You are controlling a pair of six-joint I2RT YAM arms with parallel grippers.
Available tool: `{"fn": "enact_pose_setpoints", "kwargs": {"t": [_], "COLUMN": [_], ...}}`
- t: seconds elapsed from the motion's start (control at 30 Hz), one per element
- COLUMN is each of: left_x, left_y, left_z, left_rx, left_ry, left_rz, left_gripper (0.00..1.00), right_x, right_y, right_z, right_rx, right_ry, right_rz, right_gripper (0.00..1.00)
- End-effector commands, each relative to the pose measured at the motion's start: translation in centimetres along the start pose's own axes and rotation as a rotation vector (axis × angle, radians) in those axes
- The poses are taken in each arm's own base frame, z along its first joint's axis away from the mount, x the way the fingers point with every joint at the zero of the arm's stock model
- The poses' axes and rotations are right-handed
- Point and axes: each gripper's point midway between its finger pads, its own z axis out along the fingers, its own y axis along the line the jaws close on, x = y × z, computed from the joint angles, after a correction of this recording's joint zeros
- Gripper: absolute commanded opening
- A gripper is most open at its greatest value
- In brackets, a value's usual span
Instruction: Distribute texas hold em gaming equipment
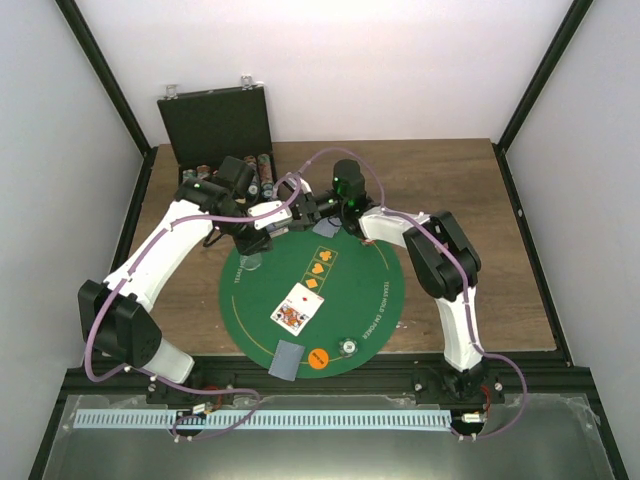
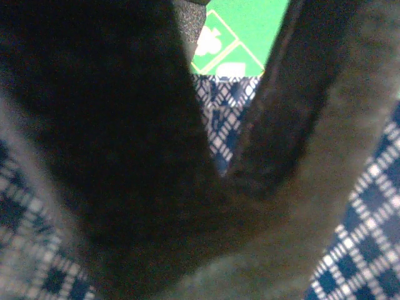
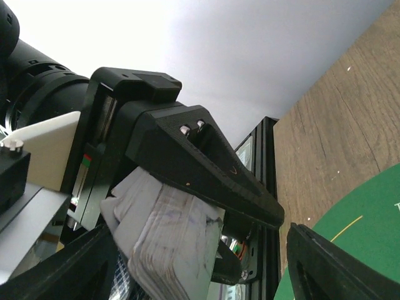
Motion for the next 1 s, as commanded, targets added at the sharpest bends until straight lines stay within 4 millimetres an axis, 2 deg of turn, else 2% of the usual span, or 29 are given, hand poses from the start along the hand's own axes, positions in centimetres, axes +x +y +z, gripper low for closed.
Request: {"fn": "enact_pose_setpoints", "kwargs": {"t": [0.0,0.2,0.37,0.57,0.83,0.97], "left_x": [-0.6,-0.2,0.2,0.3,0.4,0.6], "left_y": [0.5,1.0,1.5,1.6,1.7,1.6], "left_z": [0.0,0.1,0.4,0.5,0.5,0.7], "left_rx": [-0.011,-0.045,-0.071,-0.076,-0.077,-0.077], "left_ry": [-0.014,0.002,0.017,0.02,0.023,0.027], "left_rz": [-0.01,-0.011,-0.015,-0.018,-0.018,-0.017], "left_gripper": [0.42,0.42,0.4,0.4,0.4,0.4], "right_x": [-1.2,-1.2,-1.2,-1.3,-1.5,-1.8], "right_y": [1.0,-1.2,-1.3,-1.2,-0.3,-0.1], "right_z": [1.0,0.9,-0.2,-2.2,-2.4,-2.6], "right_rx": [-0.01,0.071,0.151,0.224,0.227,0.243], "right_ry": [-0.003,-0.026,-0.042,-0.081,-0.079,-0.072], "right_rz": [-0.057,0.008,-0.004,-0.018,-0.038,-0.047], "right_gripper": [0.72,0.6,0.42,0.38,0.27,0.26]}}
